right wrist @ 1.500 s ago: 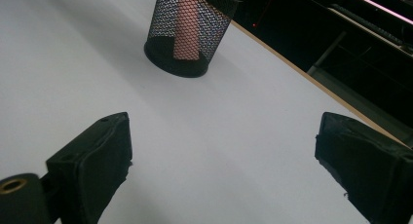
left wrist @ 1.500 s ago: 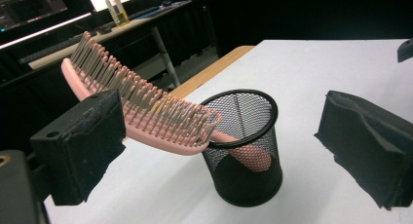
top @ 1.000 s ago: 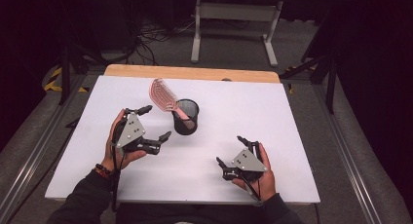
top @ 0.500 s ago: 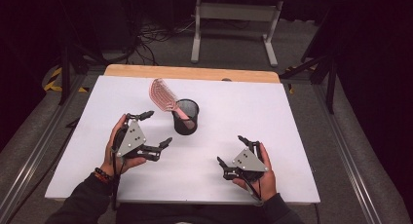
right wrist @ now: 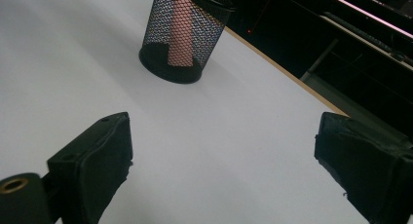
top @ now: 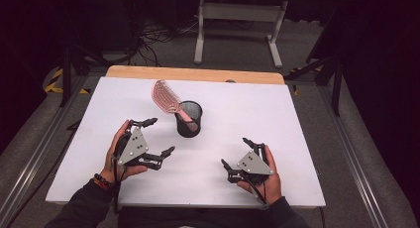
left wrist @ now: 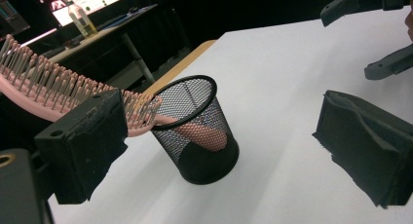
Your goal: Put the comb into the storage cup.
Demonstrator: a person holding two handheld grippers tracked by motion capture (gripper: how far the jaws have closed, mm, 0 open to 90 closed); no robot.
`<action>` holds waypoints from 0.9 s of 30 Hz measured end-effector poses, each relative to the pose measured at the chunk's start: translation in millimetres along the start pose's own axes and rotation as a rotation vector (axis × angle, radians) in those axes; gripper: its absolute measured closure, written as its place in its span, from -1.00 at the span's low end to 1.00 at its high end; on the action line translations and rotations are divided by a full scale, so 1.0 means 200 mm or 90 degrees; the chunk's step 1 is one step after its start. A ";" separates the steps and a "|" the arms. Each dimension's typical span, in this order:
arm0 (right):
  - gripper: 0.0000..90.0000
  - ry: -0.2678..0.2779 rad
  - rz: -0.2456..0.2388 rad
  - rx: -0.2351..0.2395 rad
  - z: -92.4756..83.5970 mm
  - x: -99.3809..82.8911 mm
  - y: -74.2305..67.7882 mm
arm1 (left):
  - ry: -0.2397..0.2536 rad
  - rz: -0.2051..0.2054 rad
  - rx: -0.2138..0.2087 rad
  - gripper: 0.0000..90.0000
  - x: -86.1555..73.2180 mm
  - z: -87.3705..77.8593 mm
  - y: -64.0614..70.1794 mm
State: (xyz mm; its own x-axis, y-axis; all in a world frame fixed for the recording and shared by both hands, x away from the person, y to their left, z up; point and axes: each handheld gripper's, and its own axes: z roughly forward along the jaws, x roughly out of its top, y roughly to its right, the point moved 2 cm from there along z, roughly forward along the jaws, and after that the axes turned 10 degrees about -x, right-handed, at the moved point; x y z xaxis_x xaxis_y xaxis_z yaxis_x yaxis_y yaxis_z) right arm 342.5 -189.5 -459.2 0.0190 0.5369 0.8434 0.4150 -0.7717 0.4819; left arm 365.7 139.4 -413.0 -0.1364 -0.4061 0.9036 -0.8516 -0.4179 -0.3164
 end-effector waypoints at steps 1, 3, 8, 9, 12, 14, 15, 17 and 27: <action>-0.83 0.000 0.000 -0.001 0.00 0.00 0.00 | -0.002 0.000 -0.001 -0.88 0.00 0.00 0.00; -0.83 0.000 0.000 -0.001 0.00 0.00 0.00 | -0.002 0.002 -0.003 -0.88 -0.01 -0.01 0.00; -0.83 0.000 -0.001 -0.003 0.00 0.00 0.00 | -0.012 0.004 -0.007 -0.88 -0.03 -0.01 0.01; -0.83 0.000 0.000 -0.003 0.00 0.00 0.00 | -0.016 0.005 -0.006 -0.88 -0.03 -0.01 0.01; -0.83 -0.001 0.000 -0.003 0.00 0.00 0.00 | -0.023 0.005 -0.010 -0.88 -0.05 -0.01 0.02; -0.83 0.000 0.000 -0.003 0.00 0.00 0.00 | -0.026 0.006 -0.008 -0.88 -0.05 -0.01 0.02; -0.83 0.000 -0.001 -0.003 0.00 0.00 0.00 | -0.026 0.004 -0.011 -0.88 -0.06 -0.01 0.03; -0.83 0.000 0.000 -0.003 0.00 0.00 0.00 | -0.027 0.006 -0.010 -0.88 -0.06 -0.01 0.03; -0.83 0.001 -0.001 -0.003 0.00 0.00 0.00 | -0.038 0.004 -0.013 -0.88 -0.10 -0.03 0.02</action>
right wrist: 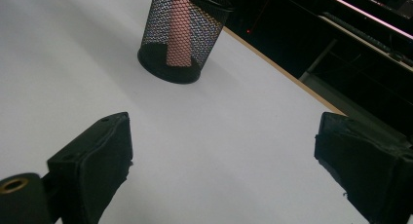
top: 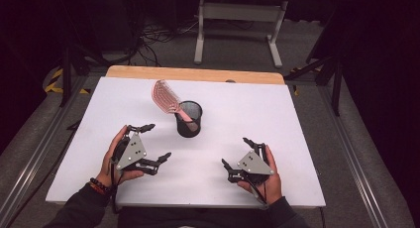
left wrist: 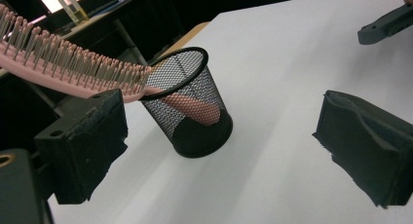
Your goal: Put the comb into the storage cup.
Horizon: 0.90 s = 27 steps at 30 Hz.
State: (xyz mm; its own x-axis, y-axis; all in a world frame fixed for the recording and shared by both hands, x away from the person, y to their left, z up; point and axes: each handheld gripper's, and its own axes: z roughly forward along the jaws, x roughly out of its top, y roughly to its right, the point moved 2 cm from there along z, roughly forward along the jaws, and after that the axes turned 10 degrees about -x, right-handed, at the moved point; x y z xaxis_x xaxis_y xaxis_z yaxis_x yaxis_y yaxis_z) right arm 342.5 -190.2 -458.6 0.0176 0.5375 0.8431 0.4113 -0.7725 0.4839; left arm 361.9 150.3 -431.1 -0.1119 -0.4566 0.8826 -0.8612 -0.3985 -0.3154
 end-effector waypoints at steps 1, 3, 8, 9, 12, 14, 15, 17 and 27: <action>-0.83 0.000 0.000 0.000 0.00 0.00 0.00 | -0.001 0.001 0.001 -0.88 0.00 0.00 0.00; -0.83 0.000 0.001 0.000 0.00 0.00 0.00 | -0.004 0.003 -0.001 -0.88 -0.01 -0.01 0.00; -0.83 0.000 -0.001 0.000 0.00 0.00 0.00 | -0.015 0.006 0.002 -0.88 -0.04 -0.02 0.00; -0.83 0.000 0.000 0.000 0.00 0.00 0.00 | -0.018 0.006 0.003 -0.88 -0.04 -0.03 0.00; -0.83 0.001 0.000 -0.001 0.00 0.00 0.00 | -0.020 0.003 0.003 -0.89 -0.06 -0.03 0.00; -0.83 0.001 0.000 -0.001 0.00 0.00 0.00 | -0.024 0.005 0.006 -0.89 -0.07 -0.04 0.00; -0.83 0.001 -0.001 -0.001 0.00 0.00 0.00 | -0.027 0.006 0.008 -0.89 -0.07 -0.04 0.00; -0.83 0.001 0.001 -0.002 0.00 0.00 0.01 | -0.030 0.004 0.009 -0.89 -0.08 -0.04 0.00; -0.83 0.005 0.004 -0.006 -0.01 0.00 0.02 | -0.037 -0.005 0.021 -0.88 -0.13 -0.08 -0.01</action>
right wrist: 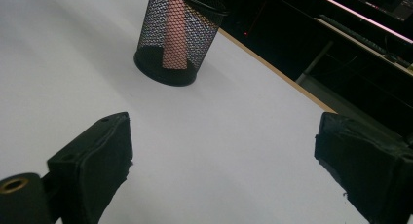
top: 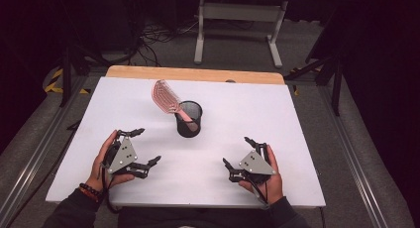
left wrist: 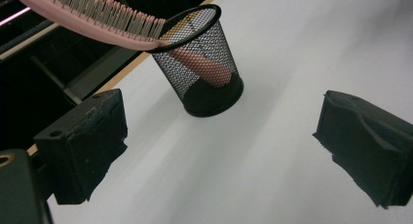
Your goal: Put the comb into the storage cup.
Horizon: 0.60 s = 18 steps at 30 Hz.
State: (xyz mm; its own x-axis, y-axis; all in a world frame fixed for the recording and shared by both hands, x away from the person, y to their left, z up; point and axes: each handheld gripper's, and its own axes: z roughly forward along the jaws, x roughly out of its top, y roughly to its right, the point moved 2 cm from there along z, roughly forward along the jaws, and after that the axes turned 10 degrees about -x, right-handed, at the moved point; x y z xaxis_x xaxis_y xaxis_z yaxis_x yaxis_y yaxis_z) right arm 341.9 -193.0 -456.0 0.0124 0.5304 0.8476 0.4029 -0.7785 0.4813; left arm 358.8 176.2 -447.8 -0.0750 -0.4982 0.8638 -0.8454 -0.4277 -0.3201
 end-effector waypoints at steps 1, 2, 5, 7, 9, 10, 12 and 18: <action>-0.83 0.000 0.000 0.000 0.00 0.00 0.00 | 0.000 -0.002 0.001 -0.88 -0.01 0.00 0.00; -0.83 0.000 0.001 -0.001 0.00 0.00 0.00 | 0.001 -0.004 0.001 -0.88 -0.01 -0.01 0.00; -0.83 0.001 0.000 -0.001 0.00 0.00 0.00 | -0.001 -0.006 0.002 -0.88 -0.02 -0.02 0.00; -0.83 0.001 0.000 -0.001 0.00 0.00 0.00 | -0.002 -0.012 0.003 -0.88 -0.03 -0.02 0.00; -0.83 0.001 0.000 0.000 0.00 0.00 0.00 | -0.001 -0.013 0.002 -0.88 -0.04 -0.03 0.00; -0.83 0.001 0.000 0.000 0.00 0.00 0.00 | -0.005 -0.012 0.004 -0.88 -0.05 -0.03 0.00; -0.83 0.001 0.002 0.000 0.00 0.00 0.00 | -0.006 -0.018 0.003 -0.88 -0.06 -0.04 0.00; -0.83 0.002 0.002 0.001 0.00 0.00 0.00 | -0.014 -0.027 0.005 -0.88 -0.09 -0.04 0.01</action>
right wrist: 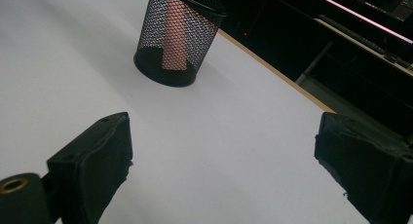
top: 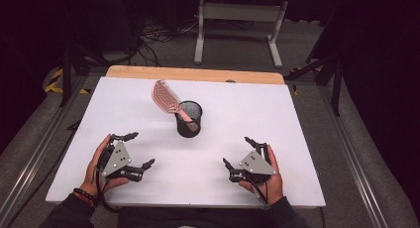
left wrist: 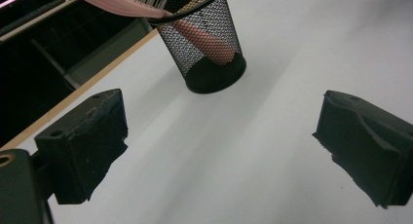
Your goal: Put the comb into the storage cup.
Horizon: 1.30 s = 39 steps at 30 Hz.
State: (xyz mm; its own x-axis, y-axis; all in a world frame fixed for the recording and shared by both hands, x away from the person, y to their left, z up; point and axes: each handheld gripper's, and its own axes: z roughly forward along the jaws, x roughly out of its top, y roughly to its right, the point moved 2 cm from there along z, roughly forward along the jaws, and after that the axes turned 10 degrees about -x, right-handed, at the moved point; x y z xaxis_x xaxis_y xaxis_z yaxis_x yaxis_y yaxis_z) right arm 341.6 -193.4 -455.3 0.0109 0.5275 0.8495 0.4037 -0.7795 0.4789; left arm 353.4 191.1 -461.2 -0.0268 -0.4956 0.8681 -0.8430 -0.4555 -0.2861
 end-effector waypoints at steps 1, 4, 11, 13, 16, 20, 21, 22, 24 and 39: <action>-0.83 0.000 0.000 0.000 0.00 0.00 0.00 | -0.004 0.004 0.002 -0.88 -0.01 0.00 0.00; -0.83 0.000 0.000 0.000 0.00 0.00 0.00 | -0.009 -0.002 0.001 -0.88 -0.02 0.00 0.01; -0.83 0.000 0.001 -0.001 0.00 0.00 0.00 | -0.008 -0.019 0.008 -0.88 -0.06 -0.02 0.01; -0.83 0.000 0.001 -0.001 0.00 0.00 0.00 | -0.008 -0.030 0.008 -0.88 -0.07 -0.03 0.02; -0.83 0.000 0.001 0.000 0.00 0.00 0.00 | -0.006 -0.037 0.011 -0.89 -0.09 -0.04 0.01; -0.83 0.000 0.000 0.000 0.00 0.00 0.00 | -0.004 -0.051 0.013 -0.89 -0.10 -0.05 0.01; -0.83 -0.001 0.000 0.001 0.00 0.00 0.00 | -0.004 -0.051 0.013 -0.89 -0.10 -0.05 0.01; -0.83 -0.001 0.002 0.001 0.00 0.00 0.00 | -0.002 -0.057 0.012 -0.89 -0.11 -0.05 0.00; -0.83 -0.002 0.000 0.000 0.00 0.00 0.00 | -0.005 -0.066 0.013 -0.89 -0.13 -0.06 0.00; -0.84 -0.007 0.006 0.001 0.01 -0.01 0.01 | 0.024 -0.112 0.041 -0.91 -0.17 -0.12 -0.05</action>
State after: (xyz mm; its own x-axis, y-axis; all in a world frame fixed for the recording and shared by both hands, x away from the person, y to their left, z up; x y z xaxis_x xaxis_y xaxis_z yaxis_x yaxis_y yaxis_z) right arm 344.5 -195.3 -456.8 0.0253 0.5240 0.8514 0.4057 -0.7837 0.4703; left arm 349.0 230.2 -478.4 0.0970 -0.3769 0.9211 -0.8004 -0.5797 -0.1529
